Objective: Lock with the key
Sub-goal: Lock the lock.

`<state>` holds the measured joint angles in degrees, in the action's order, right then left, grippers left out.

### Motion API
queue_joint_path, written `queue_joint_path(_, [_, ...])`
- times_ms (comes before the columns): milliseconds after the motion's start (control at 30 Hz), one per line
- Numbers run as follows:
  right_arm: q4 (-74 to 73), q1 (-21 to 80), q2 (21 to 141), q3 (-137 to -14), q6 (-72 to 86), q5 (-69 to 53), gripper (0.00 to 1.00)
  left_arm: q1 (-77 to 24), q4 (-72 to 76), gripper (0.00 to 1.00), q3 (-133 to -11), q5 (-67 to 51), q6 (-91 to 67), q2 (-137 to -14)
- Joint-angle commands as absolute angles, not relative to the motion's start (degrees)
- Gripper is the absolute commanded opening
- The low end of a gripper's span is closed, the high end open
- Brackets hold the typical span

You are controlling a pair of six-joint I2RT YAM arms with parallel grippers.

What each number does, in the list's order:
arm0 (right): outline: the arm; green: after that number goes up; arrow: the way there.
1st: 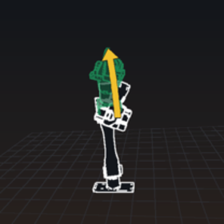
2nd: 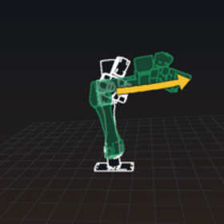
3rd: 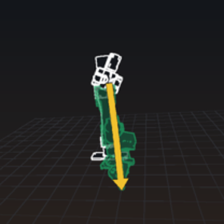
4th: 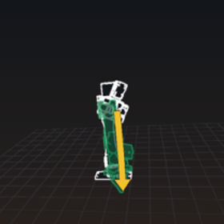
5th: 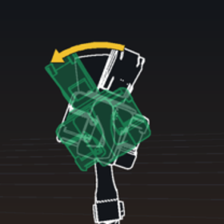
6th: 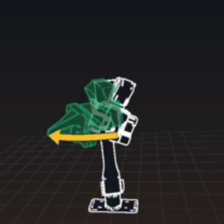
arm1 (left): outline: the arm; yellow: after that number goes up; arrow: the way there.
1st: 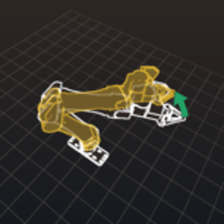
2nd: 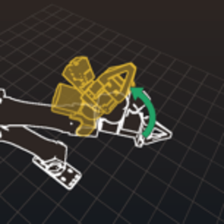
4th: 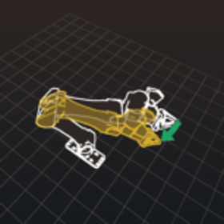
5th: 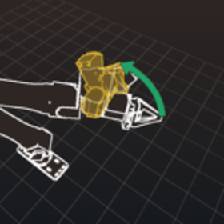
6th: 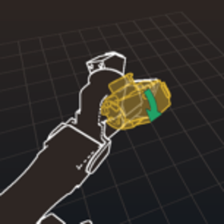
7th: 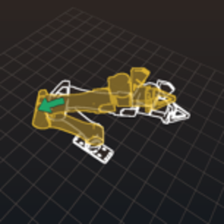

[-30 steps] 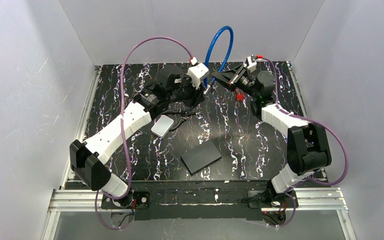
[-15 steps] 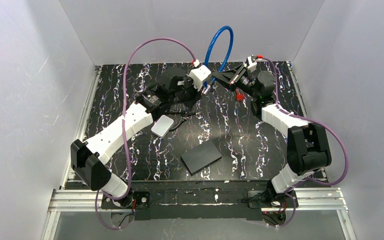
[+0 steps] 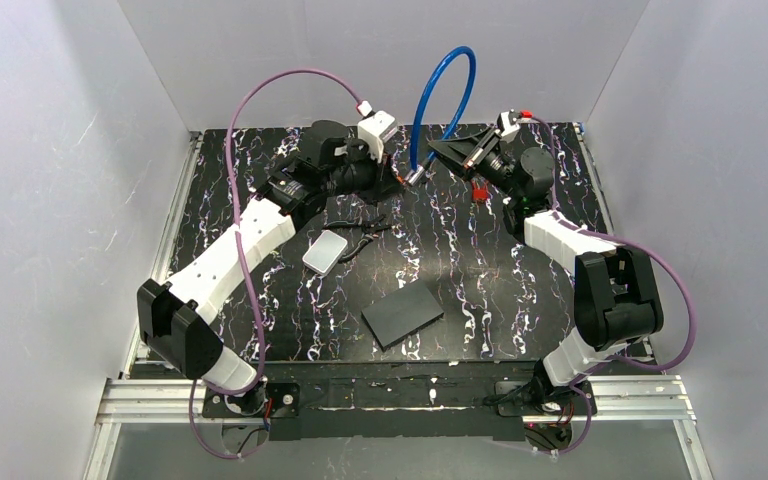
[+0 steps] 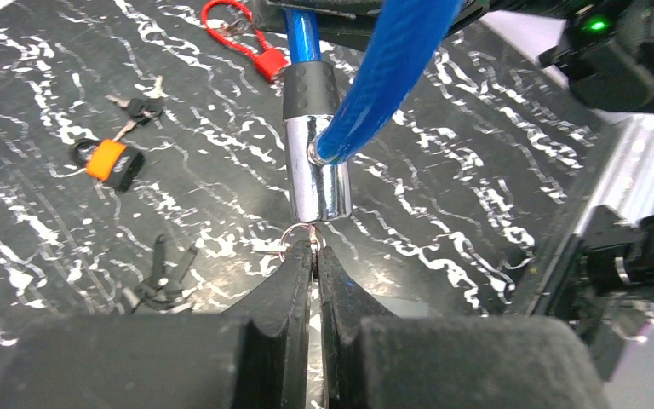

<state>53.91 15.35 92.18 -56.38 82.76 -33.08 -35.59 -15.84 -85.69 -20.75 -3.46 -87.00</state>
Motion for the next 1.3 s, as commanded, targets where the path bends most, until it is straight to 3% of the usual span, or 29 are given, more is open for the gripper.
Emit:
queue_joint_path(0, [64.4, 15.1, 89.7, -56.7, 85.8, -32.2, 0.01, -34.8, -11.6, 0.0, -84.4, -32.3, -9.7, -86.1])
queue_joint_path(333, [65.4, 15.0, 89.6, -56.9, 86.8, -31.8, 0.01, -33.1, -9.7, 0.0, -83.2, -34.0, -11.9, -86.0])
queue_joint_path(467, [62.3, 15.0, 89.5, -57.2, 85.0, -32.0, 0.01, -33.1, -12.1, 0.26, -84.7, -28.1, -8.1, -85.0])
queue_joint_path(533, [60.9, 15.0, 89.6, -57.3, 84.0, -32.0, 0.01, -33.1, -13.0, 0.31, -85.5, -26.2, -6.9, -84.9])
queue_joint_path(867, [57.0, 15.0, 89.2, -57.5, 81.5, -32.0, 0.01, -34.7, -14.6, 0.42, -87.7, -22.6, -3.3, -85.7])
queue_joint_path(1267, [54.6, 16.2, 88.7, -56.3, 78.6, -32.8, 0.01, -34.9, -12.5, 0.45, -94.8, -28.7, -7.0, -89.3])
